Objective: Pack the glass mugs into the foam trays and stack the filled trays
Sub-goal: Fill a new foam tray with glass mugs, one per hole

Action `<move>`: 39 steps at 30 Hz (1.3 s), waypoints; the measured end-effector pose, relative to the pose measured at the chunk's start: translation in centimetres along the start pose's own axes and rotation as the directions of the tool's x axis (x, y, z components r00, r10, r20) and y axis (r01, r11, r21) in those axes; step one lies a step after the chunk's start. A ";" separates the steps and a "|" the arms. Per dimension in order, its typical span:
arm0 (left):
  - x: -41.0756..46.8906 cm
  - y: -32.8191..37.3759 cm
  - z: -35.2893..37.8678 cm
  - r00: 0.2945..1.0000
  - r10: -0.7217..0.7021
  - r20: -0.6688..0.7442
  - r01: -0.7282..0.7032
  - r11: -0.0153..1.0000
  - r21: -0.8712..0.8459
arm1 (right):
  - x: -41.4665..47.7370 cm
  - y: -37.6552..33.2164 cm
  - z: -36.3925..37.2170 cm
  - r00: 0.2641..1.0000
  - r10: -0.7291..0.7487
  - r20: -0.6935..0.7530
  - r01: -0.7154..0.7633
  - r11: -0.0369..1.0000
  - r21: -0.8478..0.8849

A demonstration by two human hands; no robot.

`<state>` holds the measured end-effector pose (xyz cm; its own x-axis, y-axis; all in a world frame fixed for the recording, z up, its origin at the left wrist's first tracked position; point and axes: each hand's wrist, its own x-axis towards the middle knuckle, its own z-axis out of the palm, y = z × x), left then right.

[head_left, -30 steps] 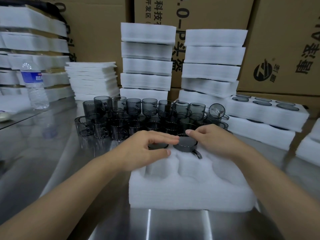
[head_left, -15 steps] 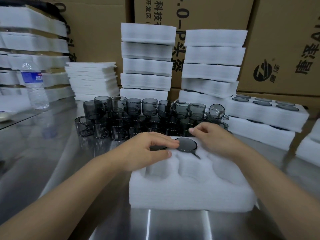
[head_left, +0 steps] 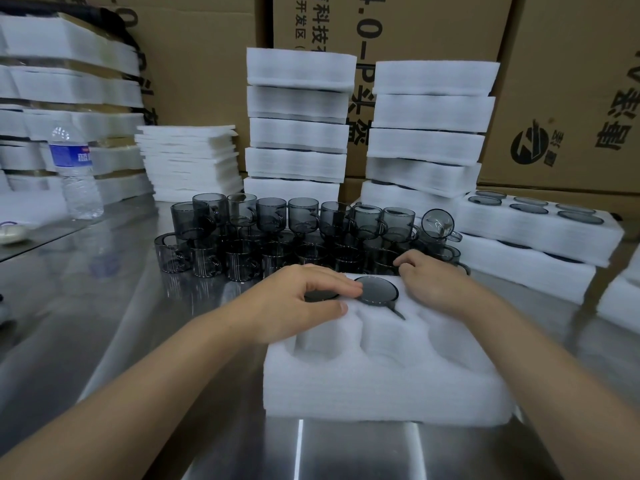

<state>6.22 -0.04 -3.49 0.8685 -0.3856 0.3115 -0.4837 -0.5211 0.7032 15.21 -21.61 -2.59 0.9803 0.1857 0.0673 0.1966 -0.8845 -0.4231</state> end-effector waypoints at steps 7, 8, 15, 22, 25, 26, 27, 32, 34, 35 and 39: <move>0.0 0.1 0.0 1.000 -0.002 -0.007 0.002 1.000 -0.003 | -0.3 0.1 -0.2 0.993 0.101 -0.064 -0.103 0.994 -0.037; 0.0 0.1 0.0 1.000 -0.002 -0.006 0.002 1.000 -0.002 | -0.4 -0.1 -0.3 0.993 0.105 -0.056 -0.108 0.993 -0.048; -0.1 0.2 0.0 1.000 -0.007 -0.001 0.007 1.000 -0.002 | -0.1 0.0 -0.2 0.991 0.115 -0.064 -0.119 0.990 -0.070; -0.1 0.3 0.1 1.000 -0.014 -0.008 0.014 1.000 -0.020 | 0.0 0.0 -0.1 0.989 0.127 -0.080 -0.130 0.991 -0.036; -0.1 0.4 0.1 1.000 -0.018 -0.010 0.018 1.000 -0.015 | -0.2 -0.1 -0.3 0.988 0.128 -0.091 -0.131 0.991 -0.022; -0.2 0.4 0.1 1.000 -0.019 -0.011 0.019 1.000 -0.011 | -0.2 -0.1 -0.3 0.987 0.128 -0.096 -0.130 0.992 -0.012; -0.2 0.4 0.1 1.000 -0.020 -0.012 0.020 1.000 -0.006 | -0.3 -0.1 -0.3 0.987 0.127 -0.102 -0.128 0.992 -0.002; -0.2 0.7 0.1 0.999 -0.033 -0.015 0.033 0.999 0.006 | -0.6 0.0 -0.1 0.975 0.079 -0.210 -0.071 0.996 0.049; -0.2 0.7 0.0 0.999 -0.038 -0.012 0.038 0.999 0.015 | -0.8 -0.2 -0.1 0.958 0.055 -0.280 -0.032 0.996 0.087; -0.2 0.8 0.0 0.999 -0.043 -0.009 0.043 0.999 0.022 | -0.9 -0.3 -0.2 0.947 0.045 -0.317 -0.010 0.994 0.113; -0.1 0.8 0.0 0.997 -0.077 -0.030 0.078 0.996 0.035 | -1.5 -0.9 -1.0 0.922 0.047 -0.385 0.077 0.951 0.301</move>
<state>5.70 -0.47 -2.96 0.9060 -0.3211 0.2759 -0.4181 -0.5761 0.7024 13.61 -21.53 -1.43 0.9203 -0.0356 0.3897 0.2562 -0.6979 -0.6688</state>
